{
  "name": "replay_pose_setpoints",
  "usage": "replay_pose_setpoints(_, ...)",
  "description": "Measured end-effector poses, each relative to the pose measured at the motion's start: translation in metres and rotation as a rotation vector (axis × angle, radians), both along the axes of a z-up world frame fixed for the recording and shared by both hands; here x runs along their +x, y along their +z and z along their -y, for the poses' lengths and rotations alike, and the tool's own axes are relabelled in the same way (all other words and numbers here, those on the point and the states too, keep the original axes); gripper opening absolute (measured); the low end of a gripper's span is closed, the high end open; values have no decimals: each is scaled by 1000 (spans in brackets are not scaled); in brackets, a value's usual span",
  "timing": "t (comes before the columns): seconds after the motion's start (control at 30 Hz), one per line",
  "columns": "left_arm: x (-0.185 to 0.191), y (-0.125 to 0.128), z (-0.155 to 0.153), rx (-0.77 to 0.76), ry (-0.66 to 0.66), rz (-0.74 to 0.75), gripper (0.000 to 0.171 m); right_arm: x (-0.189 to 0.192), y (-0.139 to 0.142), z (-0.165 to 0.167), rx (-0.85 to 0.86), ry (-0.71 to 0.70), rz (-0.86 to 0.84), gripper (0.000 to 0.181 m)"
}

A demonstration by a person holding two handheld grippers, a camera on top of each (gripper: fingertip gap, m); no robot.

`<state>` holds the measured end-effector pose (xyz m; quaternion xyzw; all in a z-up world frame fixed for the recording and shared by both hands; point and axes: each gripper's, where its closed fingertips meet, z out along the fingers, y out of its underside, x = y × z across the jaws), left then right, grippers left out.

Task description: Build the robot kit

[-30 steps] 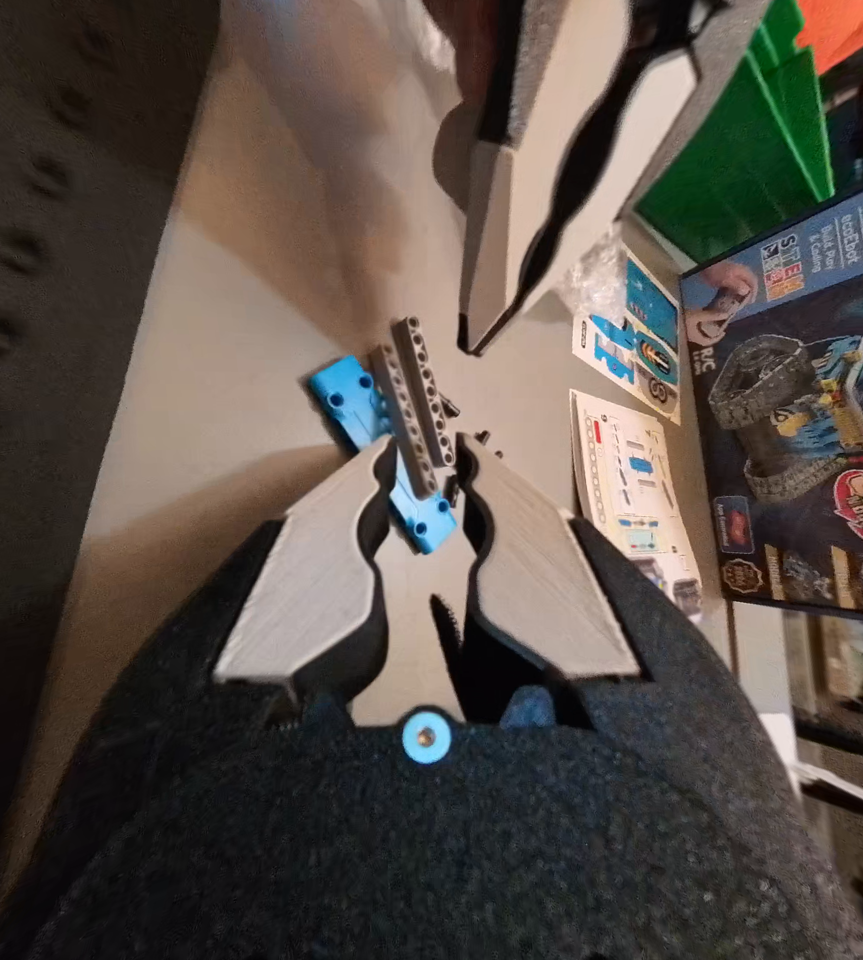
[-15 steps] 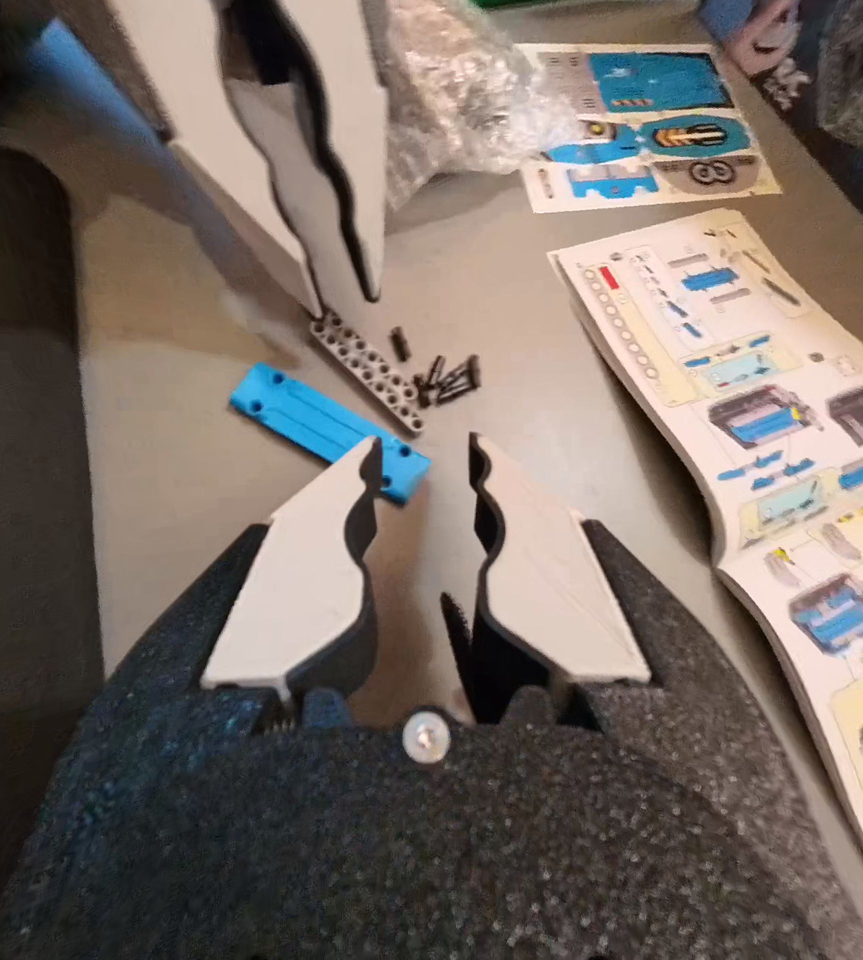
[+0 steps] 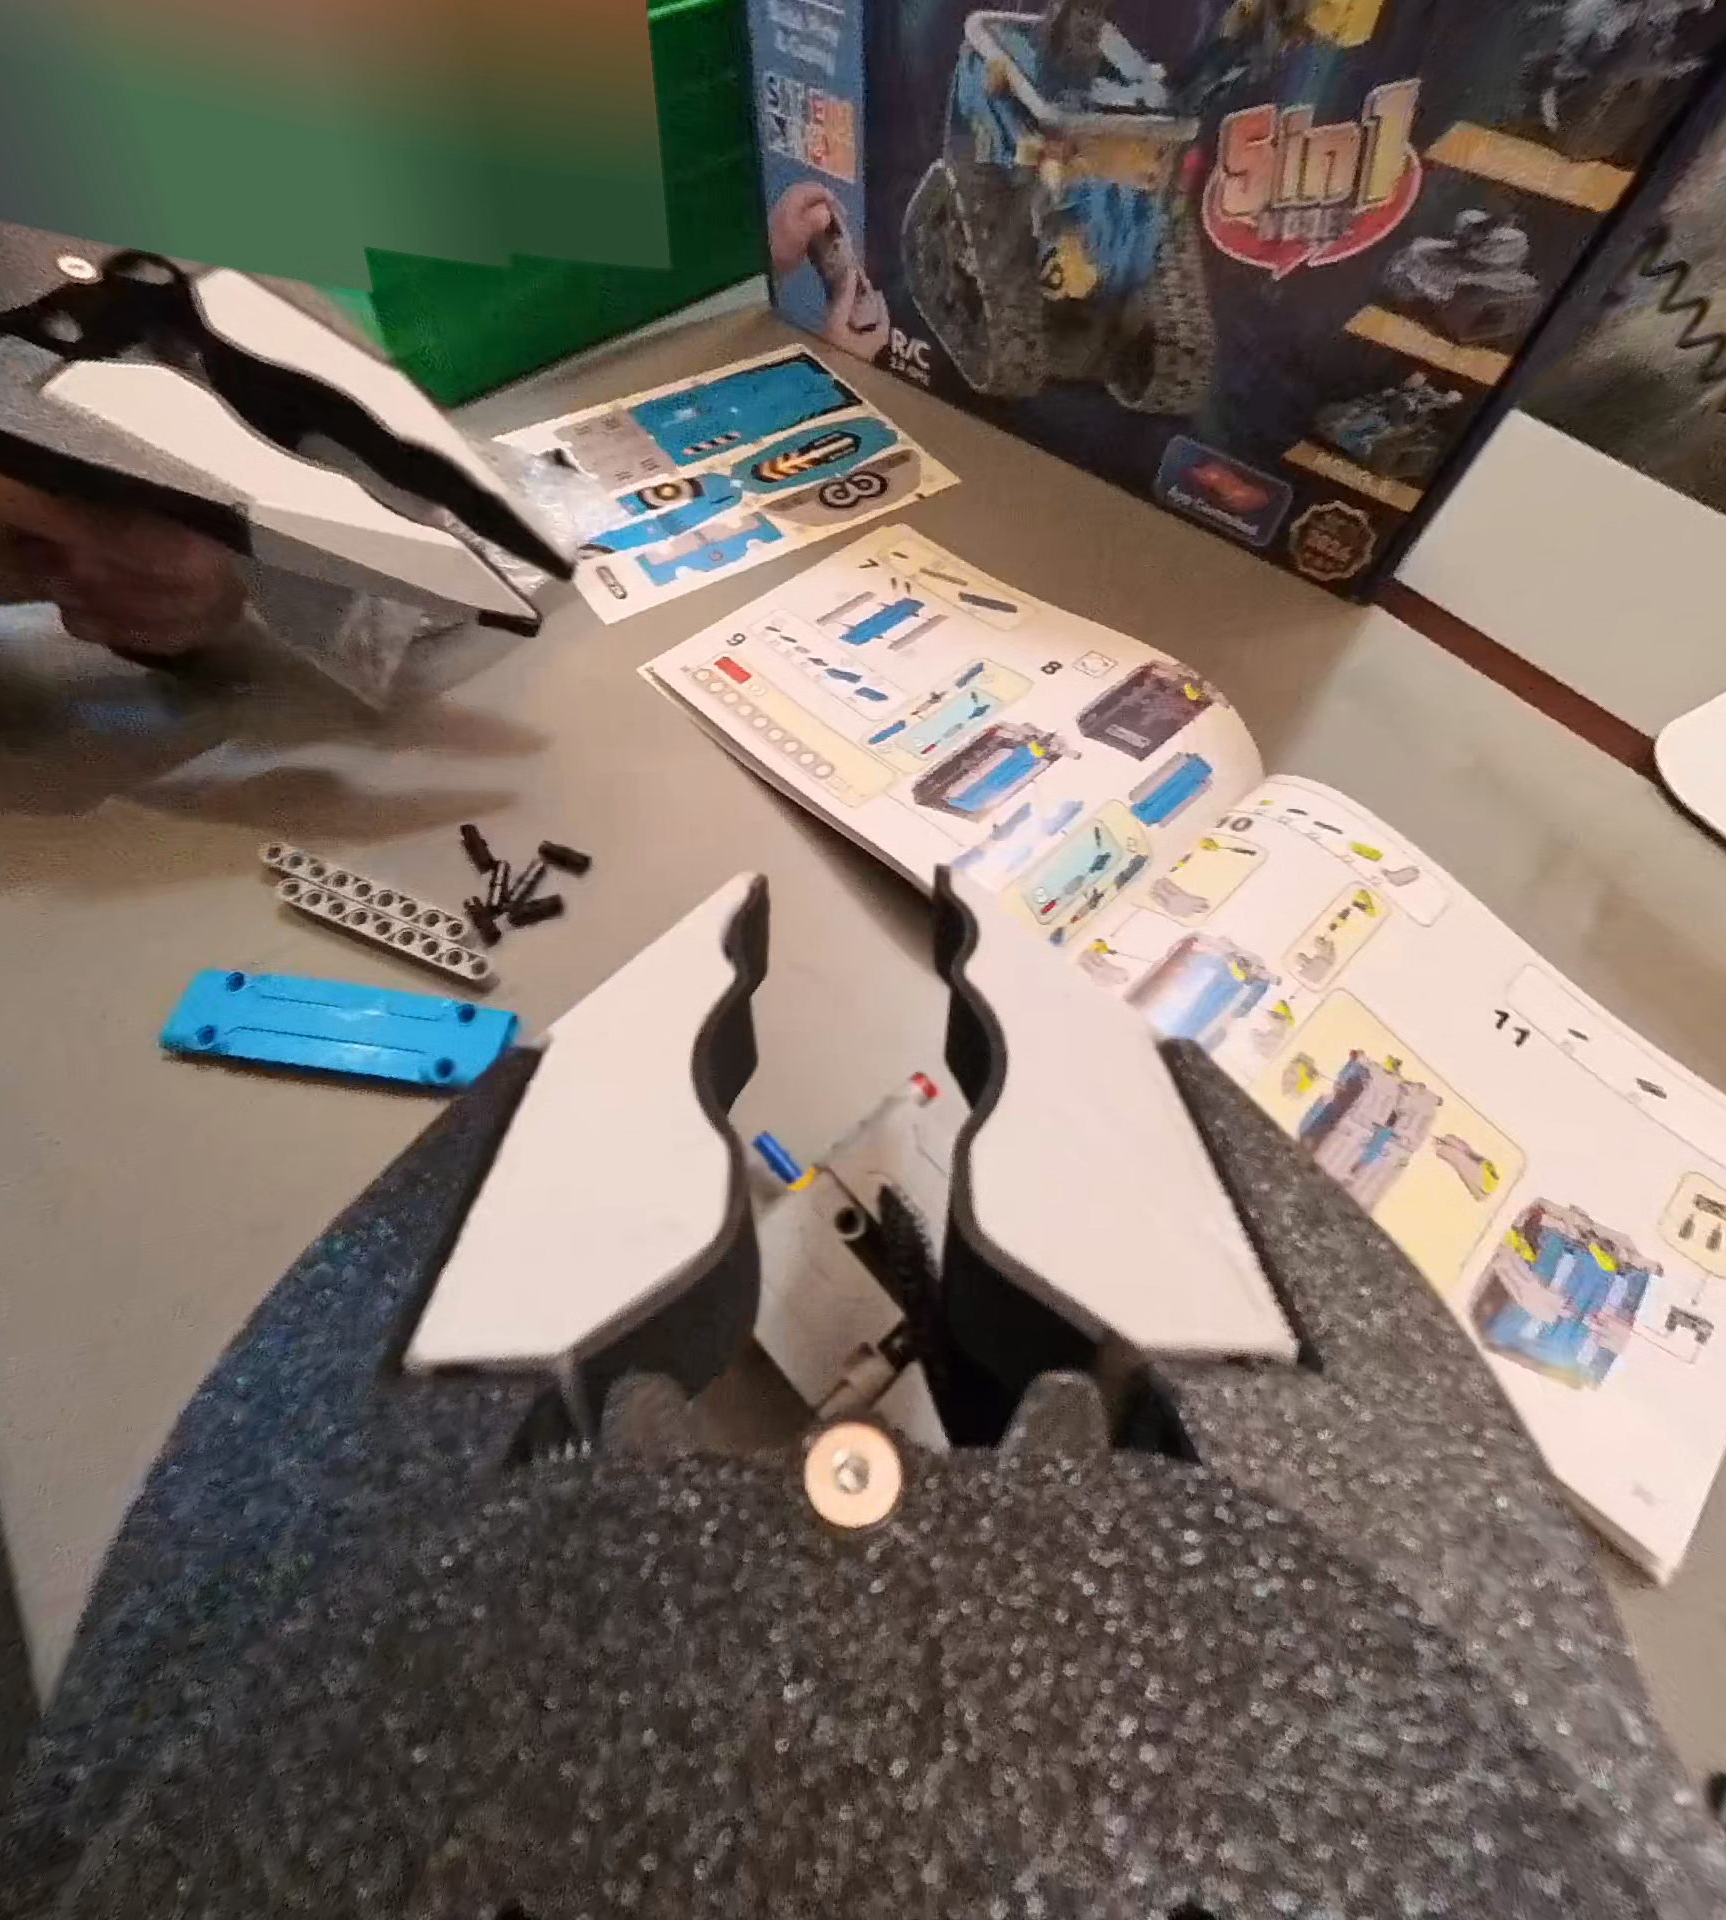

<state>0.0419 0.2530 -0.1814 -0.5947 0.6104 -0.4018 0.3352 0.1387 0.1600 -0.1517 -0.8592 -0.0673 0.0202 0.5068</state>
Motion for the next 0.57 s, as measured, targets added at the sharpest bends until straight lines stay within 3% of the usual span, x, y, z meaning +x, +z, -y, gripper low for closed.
replay_pose_setpoints(0.27,-2,-5,-4,-53,-13,-12,18,17,-18,3,-51,-35,0,30)
replay_pose_setpoints(0.47,-3,-2,5,-208,-51,-7,18,10,-13,2,-34,-12,-163,30)
replay_pose_setpoints(0.57,-3,-5,10,-216,-67,-15,18,13,-11,2,-19,-13,-220,30)
